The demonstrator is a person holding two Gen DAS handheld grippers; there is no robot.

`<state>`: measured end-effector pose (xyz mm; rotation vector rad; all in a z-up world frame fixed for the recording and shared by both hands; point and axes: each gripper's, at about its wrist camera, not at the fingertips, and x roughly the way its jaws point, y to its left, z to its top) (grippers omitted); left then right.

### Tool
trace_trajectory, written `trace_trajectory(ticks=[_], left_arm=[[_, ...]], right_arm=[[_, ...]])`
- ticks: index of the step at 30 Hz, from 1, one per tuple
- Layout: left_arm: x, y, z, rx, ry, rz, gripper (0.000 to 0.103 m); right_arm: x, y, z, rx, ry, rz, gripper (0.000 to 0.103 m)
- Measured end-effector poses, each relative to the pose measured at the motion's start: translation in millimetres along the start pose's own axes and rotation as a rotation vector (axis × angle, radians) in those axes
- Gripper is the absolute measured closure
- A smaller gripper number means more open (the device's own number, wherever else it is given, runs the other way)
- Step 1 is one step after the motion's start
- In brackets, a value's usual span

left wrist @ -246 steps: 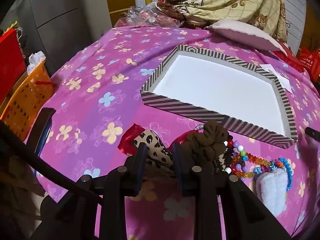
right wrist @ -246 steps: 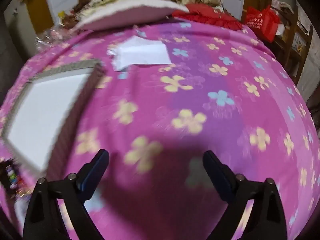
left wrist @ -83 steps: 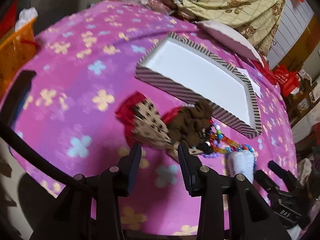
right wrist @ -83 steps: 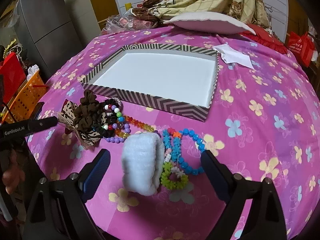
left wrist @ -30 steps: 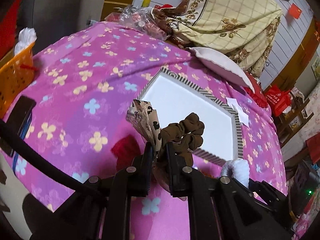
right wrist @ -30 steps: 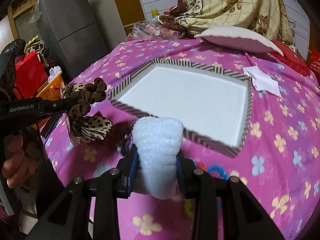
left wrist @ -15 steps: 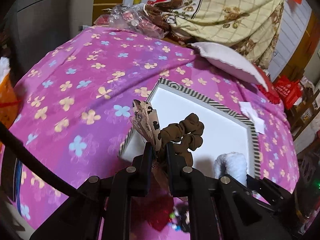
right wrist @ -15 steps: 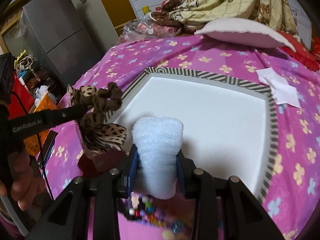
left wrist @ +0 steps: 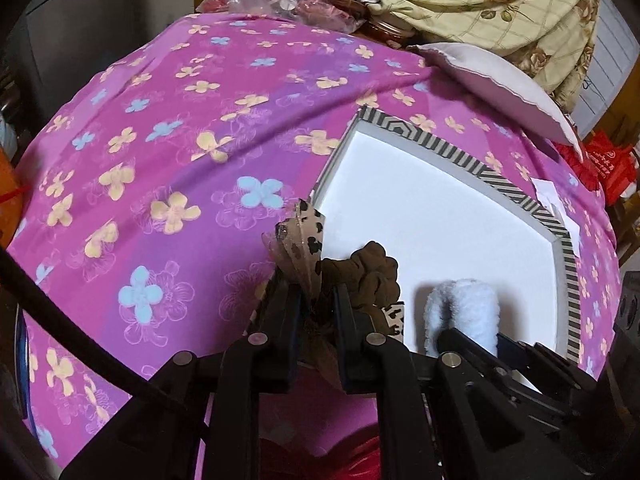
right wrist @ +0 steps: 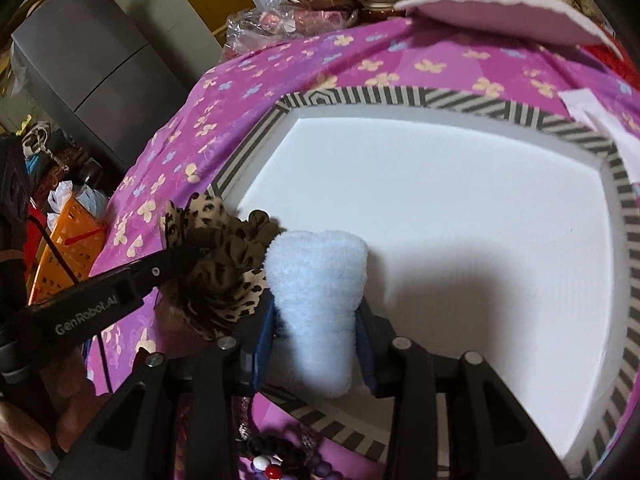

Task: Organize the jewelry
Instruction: 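Lower both held items into the striped box and open both grippers, then move the left gripper onto the red satin bow and close it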

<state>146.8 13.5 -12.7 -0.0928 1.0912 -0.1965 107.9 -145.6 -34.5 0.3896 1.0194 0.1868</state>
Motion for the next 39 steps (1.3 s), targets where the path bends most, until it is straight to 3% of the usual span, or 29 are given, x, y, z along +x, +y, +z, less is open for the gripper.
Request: trace_trajectory(ticks=[2,7,12,23,39], left_arm=[[-0.4,1.8,-0.3,-0.008,-0.002,-0.004,0.068],[-8.3,2.6,-1.9,-0.018,-0.004,-0.038,0.055],[-21.4,3.1,-8.4,-0.016,-0.015,-0.037,0.053],[-69.9,-4.8,-42.8,0.064,-0.135,0.070,0.052],[-115.3,-23.7,-97.5,0.134,-0.227,0.121,0.052]], right_arm=[[-6.0,-5.0,0.1,0.022,-0.005,0.012,0.059],[-31.0,-6.9,-3.4,0.028,-0.041,0.020,0.051],[-52.9,-4.8,-13.7,0.018,-0.060,0.015,0.049],[-97.0,9.9,-52.3,-0.052,-0.106,-0.027,0.048],[-144.8,17.9,-101.7,-0.098,-0.162,-0.050,0.047]])
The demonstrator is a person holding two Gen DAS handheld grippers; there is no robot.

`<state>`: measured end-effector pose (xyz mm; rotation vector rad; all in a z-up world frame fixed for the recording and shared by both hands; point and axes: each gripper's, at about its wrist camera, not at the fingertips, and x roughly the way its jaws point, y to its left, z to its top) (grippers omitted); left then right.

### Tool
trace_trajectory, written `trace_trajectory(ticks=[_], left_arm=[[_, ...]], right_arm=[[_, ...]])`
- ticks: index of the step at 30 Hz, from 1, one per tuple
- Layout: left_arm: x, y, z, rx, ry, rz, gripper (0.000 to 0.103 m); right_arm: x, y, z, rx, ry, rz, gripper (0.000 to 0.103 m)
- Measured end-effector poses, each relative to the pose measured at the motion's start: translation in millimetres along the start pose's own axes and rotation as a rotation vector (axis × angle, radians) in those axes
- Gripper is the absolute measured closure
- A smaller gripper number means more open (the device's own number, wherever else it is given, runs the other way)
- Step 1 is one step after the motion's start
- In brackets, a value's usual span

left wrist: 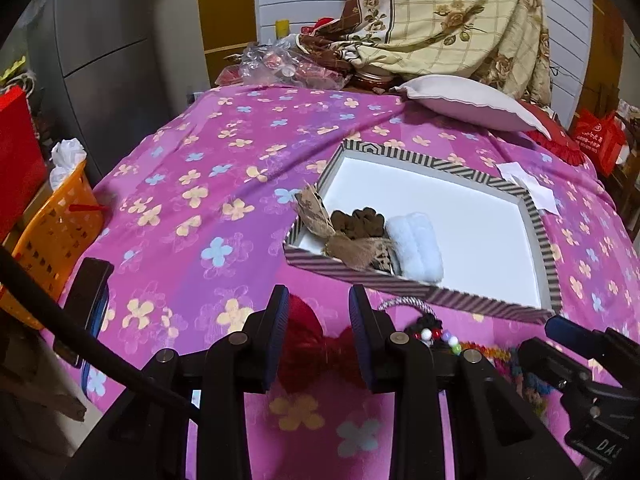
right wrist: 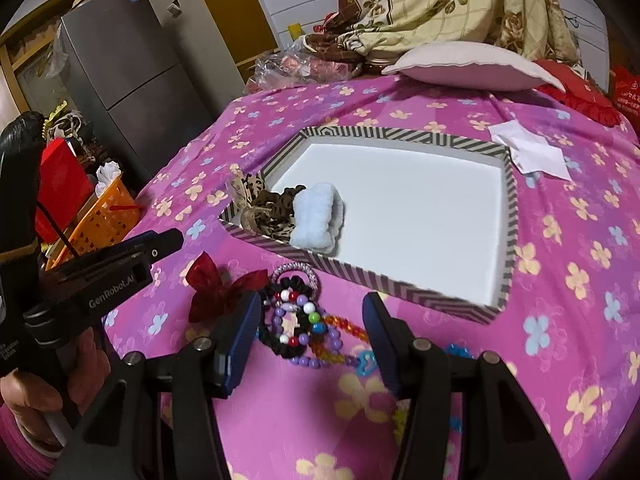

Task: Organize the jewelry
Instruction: 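Move the left gripper onto the red satin bow and close it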

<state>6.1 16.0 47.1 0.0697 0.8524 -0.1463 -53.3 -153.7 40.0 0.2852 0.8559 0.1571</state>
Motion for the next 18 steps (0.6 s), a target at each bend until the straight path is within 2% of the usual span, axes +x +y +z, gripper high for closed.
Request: trace_trajectory(ticks=[6,18], left_arm=[[-15.4,-5.5,-13.2,0.003,-0.022,0.007,0.052],[-32.0,-12.1,-28.4,0.011,-0.024,-0.002,0.052]], right_arm=[[-16.0,-1.7,-12.3,-0.005,-0.014,-0.007,0.044],[-31.4,-5.1,-29.5,-0.013,-0.016,-0.027,0.043]])
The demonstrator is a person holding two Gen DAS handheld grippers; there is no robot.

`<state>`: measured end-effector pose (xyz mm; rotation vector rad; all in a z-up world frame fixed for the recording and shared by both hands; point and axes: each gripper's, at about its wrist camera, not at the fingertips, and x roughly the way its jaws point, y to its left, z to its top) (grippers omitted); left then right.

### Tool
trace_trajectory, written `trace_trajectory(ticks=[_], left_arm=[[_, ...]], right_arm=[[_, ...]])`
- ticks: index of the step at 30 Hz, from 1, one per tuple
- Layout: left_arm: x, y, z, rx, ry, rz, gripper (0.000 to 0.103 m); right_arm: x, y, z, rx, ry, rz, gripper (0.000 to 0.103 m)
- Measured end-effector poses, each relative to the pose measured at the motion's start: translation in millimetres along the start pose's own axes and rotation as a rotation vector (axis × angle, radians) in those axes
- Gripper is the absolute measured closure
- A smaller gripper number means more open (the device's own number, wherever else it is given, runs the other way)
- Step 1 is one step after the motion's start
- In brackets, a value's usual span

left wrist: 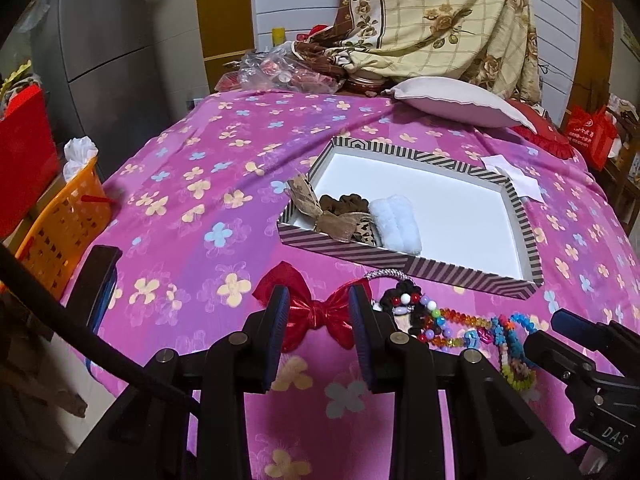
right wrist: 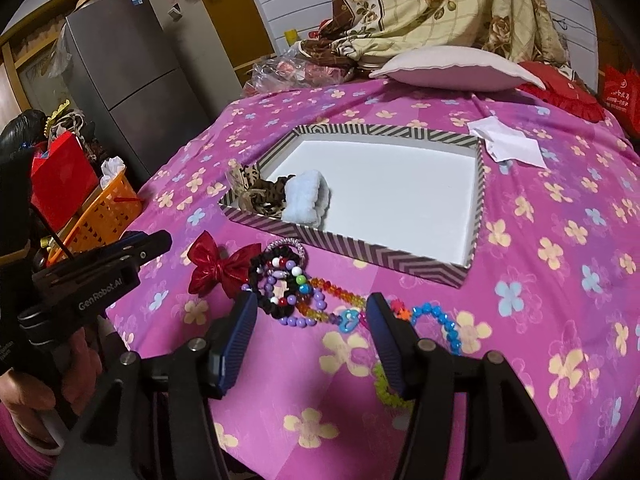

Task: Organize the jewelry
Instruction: 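Move the left gripper onto the red satin bow and close it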

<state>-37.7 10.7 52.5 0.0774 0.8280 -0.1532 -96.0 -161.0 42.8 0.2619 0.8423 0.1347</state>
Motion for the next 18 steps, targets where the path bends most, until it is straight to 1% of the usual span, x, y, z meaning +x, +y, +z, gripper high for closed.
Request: trace_trajectory(ticks=[11,18], left_arm=[[-8.1,-1.5,-8.4,0.000,-0.001,-0.001,0.052],[-14.3,-4.0,-14.3,-0.003,0.007,-0.011,0.052]], right_arm=[[-7.0,-0.6,-7.4,-0.010,-0.004,-0.016,0.043],[-11.1,3.8,-7.5,-0.021,-0.009,-0.033,0.041]])
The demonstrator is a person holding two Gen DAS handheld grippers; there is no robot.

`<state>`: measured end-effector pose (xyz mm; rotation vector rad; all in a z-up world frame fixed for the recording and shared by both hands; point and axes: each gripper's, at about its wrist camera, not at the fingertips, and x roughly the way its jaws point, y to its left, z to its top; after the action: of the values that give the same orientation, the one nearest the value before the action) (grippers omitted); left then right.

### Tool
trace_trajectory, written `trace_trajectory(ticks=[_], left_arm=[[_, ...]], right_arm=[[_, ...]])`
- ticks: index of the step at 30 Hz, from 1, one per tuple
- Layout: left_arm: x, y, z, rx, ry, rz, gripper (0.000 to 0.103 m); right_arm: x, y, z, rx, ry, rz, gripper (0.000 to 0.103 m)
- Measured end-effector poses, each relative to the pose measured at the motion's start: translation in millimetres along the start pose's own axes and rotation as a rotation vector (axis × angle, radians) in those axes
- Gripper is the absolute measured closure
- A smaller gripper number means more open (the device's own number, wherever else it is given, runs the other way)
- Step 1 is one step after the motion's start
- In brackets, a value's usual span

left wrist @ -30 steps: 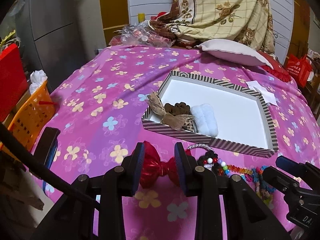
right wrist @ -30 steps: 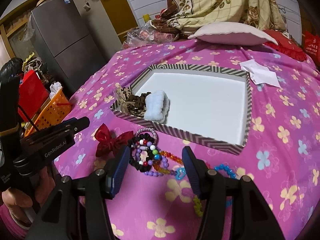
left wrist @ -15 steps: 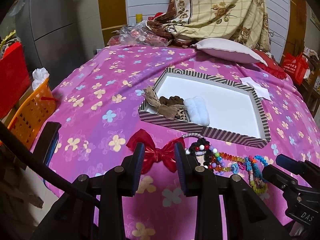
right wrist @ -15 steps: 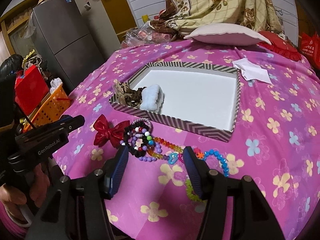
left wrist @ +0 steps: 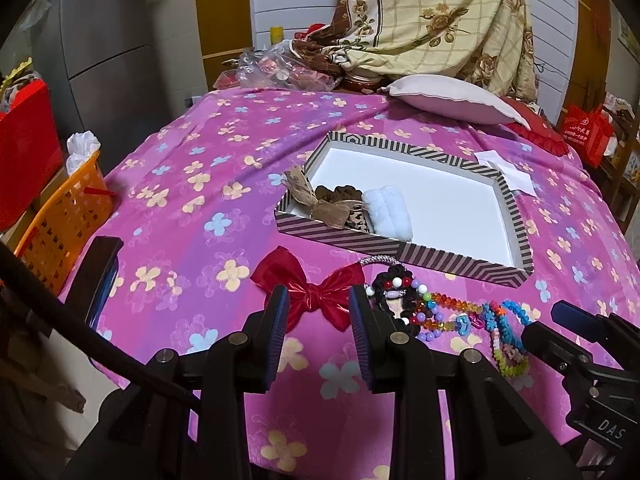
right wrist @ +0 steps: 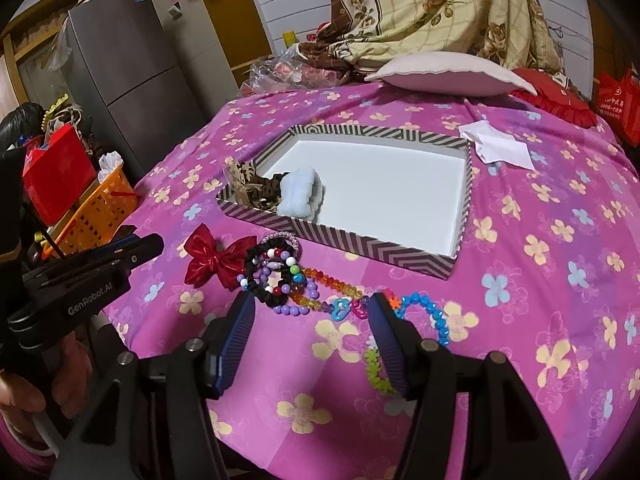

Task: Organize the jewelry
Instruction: 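Move the left gripper onto the red satin bow and close it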

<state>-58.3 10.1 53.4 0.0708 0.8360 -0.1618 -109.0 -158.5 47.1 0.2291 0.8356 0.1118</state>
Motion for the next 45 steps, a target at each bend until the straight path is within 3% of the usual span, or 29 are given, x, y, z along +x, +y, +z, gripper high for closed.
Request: trace_trajectory(ticks=[17,29,33,45], left_arm=[[8.2,10.6,-3.3,-0.054,0.052,-0.030,0.052],[24.7,61.8,-8.2,-0.187,0.127,-0.016,0.052],[33.5,70.7,-8.7,-0.233,0.160,-0.041,0.052],[56.7,57.4,-4.3,-0.276,0.201,-0.098,0.051]], right_arm=[[2.5,1.2,-2.3,-0.007,0.019,-0.014,0.037],[10.6,-15.6,-7.7,0.027,0.046,-0.030,0.037],[16.9,-19.5,-10.7,0.034,0.067,-0.037,0.037],[36.5,-7.0,-9.4,-0.034,0.092,-0.012,0.039]])
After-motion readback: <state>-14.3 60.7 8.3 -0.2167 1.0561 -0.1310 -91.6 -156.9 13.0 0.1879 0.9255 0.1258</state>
